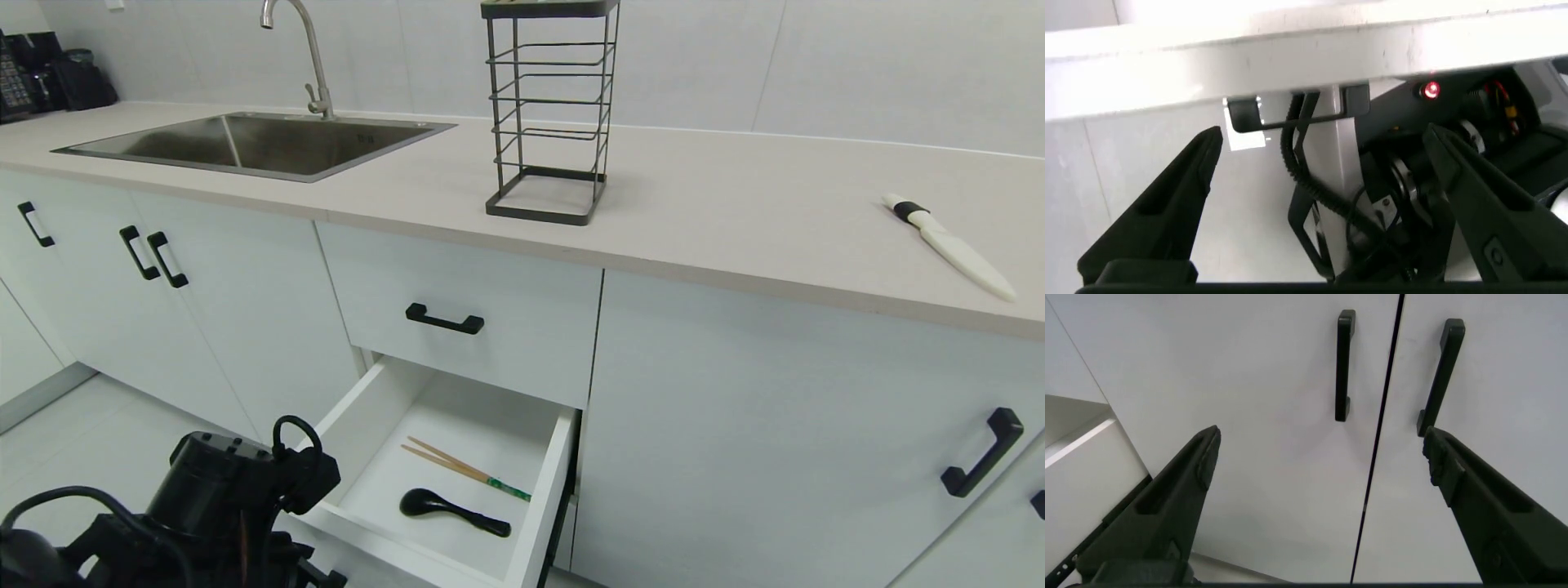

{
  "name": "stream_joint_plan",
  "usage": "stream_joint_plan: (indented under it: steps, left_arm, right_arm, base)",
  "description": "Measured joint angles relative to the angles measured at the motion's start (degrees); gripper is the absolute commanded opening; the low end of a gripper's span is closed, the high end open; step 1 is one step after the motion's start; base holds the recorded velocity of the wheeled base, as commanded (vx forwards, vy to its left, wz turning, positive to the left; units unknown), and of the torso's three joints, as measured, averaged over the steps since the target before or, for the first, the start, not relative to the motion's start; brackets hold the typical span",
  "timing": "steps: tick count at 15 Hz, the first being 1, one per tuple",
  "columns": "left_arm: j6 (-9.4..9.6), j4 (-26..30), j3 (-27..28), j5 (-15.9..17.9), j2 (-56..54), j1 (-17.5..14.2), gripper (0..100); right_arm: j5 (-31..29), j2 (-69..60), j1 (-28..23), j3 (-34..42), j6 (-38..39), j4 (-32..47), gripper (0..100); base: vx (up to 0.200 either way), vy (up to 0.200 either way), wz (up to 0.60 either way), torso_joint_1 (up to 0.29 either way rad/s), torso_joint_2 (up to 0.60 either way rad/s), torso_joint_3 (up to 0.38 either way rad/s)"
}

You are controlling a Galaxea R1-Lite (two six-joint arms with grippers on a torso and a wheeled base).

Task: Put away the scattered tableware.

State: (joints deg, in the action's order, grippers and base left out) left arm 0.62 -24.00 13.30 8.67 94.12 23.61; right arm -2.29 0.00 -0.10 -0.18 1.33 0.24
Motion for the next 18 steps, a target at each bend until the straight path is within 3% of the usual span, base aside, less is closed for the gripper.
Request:
stream_joint_plan:
  steps: [2, 8, 16, 18]
  left_arm:
    - [-0.05, -2.32, 0.00, 0.00, 0.98, 0.00, 100]
    - [-0.07, -19.94, 0.06, 0.02, 9.16, -0.29, 100]
    - [-0.80, -37.46, 0.52, 0.00, 19.77, -0.57, 100]
    - [-0.98, -40.34, 4.01, 0.15, 22.60, -0.68, 100]
  right_arm:
    - [0.00, 0.00, 0.00, 0.00, 0.00, 0.02, 100]
    - [0.00, 0.00, 0.00, 0.00, 0.00, 0.00, 100]
    - [0.02, 0.00, 0.00, 0.00, 0.00, 0.02, 100]
    - [0.00, 0.00, 0.00, 0.00, 0.00, 0.00, 100]
  base:
    - [0.000, 0.000, 0.00, 0.000, 0.00, 0.000]
    - [0.000, 0.000, 0.00, 0.000, 0.00, 0.000]
    - [0.000, 0.000, 0.00, 0.000, 0.00, 0.000]
    - [0.000, 0.000, 0.00, 0.000, 0.00, 0.000]
